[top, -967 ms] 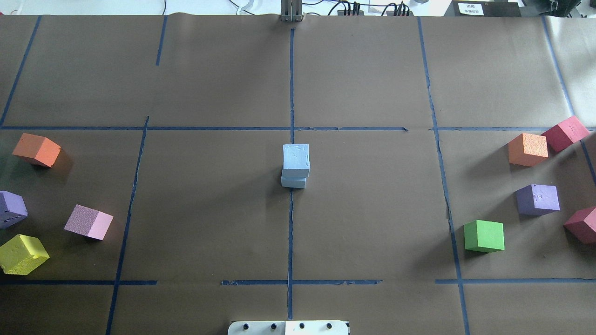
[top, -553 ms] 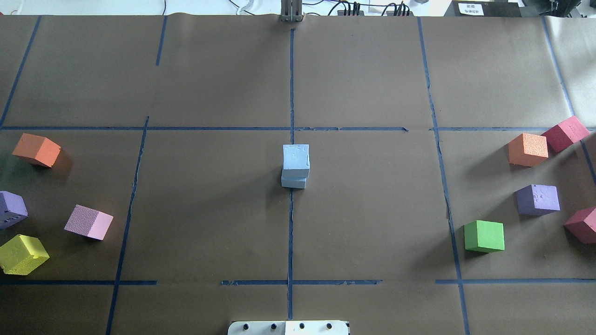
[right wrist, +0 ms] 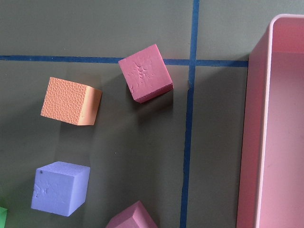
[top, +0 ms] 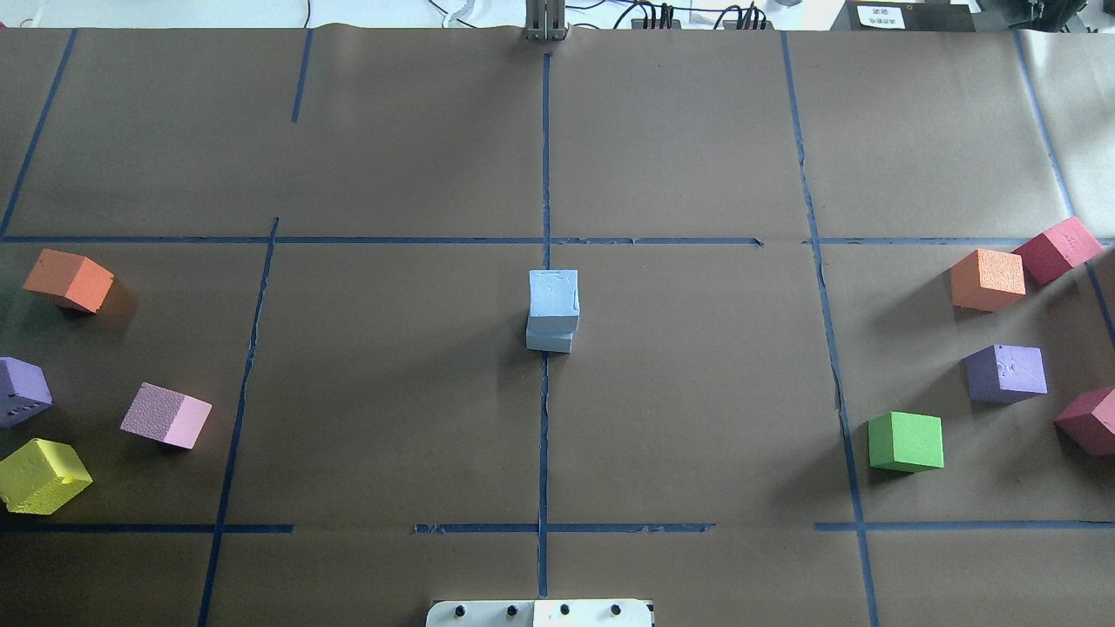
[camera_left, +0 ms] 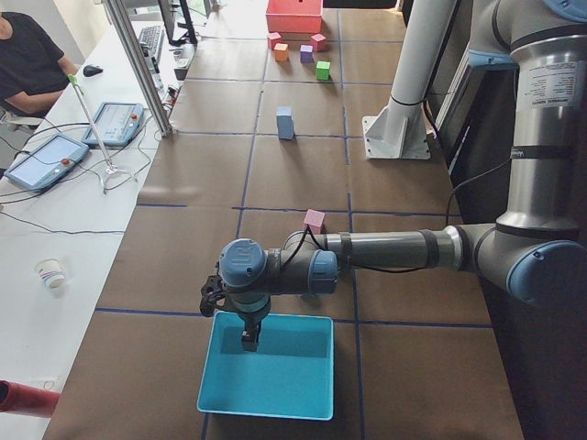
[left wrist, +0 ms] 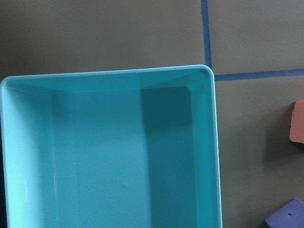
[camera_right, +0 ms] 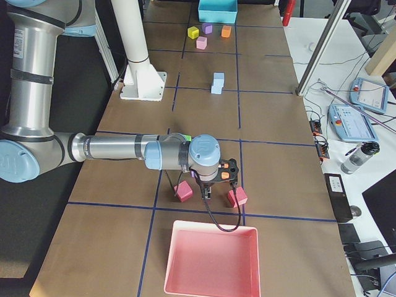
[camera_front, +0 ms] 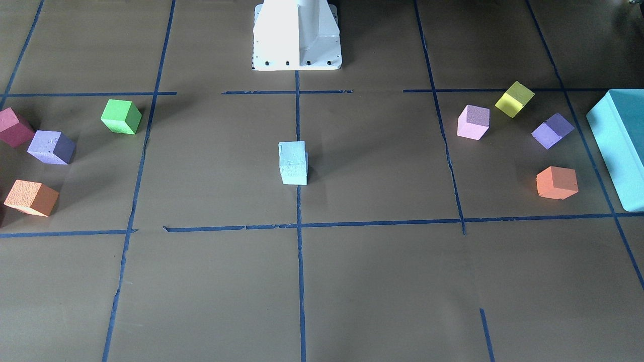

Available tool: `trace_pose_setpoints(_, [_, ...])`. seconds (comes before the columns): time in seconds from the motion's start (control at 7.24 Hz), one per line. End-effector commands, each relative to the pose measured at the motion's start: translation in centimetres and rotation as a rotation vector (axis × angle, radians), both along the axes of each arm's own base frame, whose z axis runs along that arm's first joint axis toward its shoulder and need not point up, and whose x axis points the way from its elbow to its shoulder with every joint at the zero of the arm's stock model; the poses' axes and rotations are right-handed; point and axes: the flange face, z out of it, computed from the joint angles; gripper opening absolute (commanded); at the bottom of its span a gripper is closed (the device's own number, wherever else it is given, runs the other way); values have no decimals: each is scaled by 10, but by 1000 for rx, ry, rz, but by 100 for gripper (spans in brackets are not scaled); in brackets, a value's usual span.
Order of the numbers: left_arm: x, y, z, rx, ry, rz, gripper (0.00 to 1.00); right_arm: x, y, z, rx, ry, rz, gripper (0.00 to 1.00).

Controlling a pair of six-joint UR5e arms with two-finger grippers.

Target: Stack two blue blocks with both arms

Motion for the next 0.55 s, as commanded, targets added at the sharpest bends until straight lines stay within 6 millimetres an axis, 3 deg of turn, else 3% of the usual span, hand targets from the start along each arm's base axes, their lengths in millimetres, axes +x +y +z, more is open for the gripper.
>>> trace_pose_setpoints(0.0, [0, 0, 0, 4, -2, 1, 100, 3, -1, 3, 0, 42, 3, 100])
trace_pose_setpoints(0.41, [0, 0, -2, 7, -2, 1, 100, 6, 0, 9, -10, 82, 6, 100])
